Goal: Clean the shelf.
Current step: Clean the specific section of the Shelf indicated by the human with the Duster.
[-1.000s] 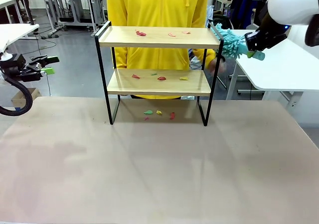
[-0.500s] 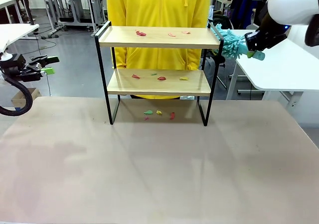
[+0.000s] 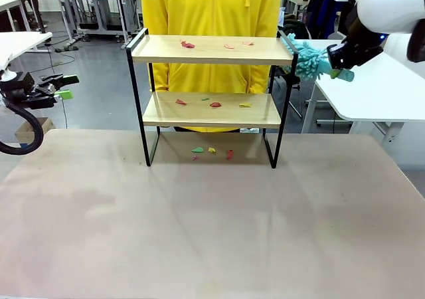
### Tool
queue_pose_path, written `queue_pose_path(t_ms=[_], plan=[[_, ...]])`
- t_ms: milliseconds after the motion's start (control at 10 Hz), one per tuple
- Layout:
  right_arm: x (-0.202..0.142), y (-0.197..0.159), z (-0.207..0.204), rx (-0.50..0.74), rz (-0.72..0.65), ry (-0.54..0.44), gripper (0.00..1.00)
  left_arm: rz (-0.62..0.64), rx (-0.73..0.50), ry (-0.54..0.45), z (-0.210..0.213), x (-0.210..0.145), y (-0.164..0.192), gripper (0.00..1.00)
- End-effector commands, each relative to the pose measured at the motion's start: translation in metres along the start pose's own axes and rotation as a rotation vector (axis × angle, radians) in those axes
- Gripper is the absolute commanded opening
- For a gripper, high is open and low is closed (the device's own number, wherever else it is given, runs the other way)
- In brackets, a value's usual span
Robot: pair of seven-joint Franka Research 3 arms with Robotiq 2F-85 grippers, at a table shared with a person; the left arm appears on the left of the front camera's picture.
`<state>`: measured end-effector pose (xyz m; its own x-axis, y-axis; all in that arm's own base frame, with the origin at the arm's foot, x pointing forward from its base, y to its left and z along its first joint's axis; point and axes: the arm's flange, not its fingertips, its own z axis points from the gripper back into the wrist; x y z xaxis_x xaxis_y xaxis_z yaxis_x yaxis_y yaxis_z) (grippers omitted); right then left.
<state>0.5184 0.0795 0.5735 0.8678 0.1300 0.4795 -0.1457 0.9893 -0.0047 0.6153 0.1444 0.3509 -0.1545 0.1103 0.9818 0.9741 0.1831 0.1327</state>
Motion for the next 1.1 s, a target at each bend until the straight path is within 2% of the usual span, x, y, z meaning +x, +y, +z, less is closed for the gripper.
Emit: queue_pose_path(t_ms=[0,200,500,700,1000], plan=[[0.0,-0.044,0.023,-0.006,0.077,0.055,0.13,-0.009,0.0,0.004,0.0,0.002,-0.001,1.0],[-0.009,-0.09,0.044,-0.032,0.181,0.125,0.13,-0.009,0.0,0.004,0.0,0.002,-0.001,1.0],[-0.038,-0.128,0.073,-0.04,0.422,0.35,0.13,-0.009,0.0,0.004,0.0,0.002,-0.001,1.0],[-0.061,-0.129,0.087,-0.013,0.576,0.483,0.13,-0.009,0.0,0.004,0.0,0.002,-0.001,1.0],[-0.099,-0.099,0.09,0.14,0.826,0.632,0.13,-0.009,0.0,0.004,0.0,0.002,-0.001,1.0]])
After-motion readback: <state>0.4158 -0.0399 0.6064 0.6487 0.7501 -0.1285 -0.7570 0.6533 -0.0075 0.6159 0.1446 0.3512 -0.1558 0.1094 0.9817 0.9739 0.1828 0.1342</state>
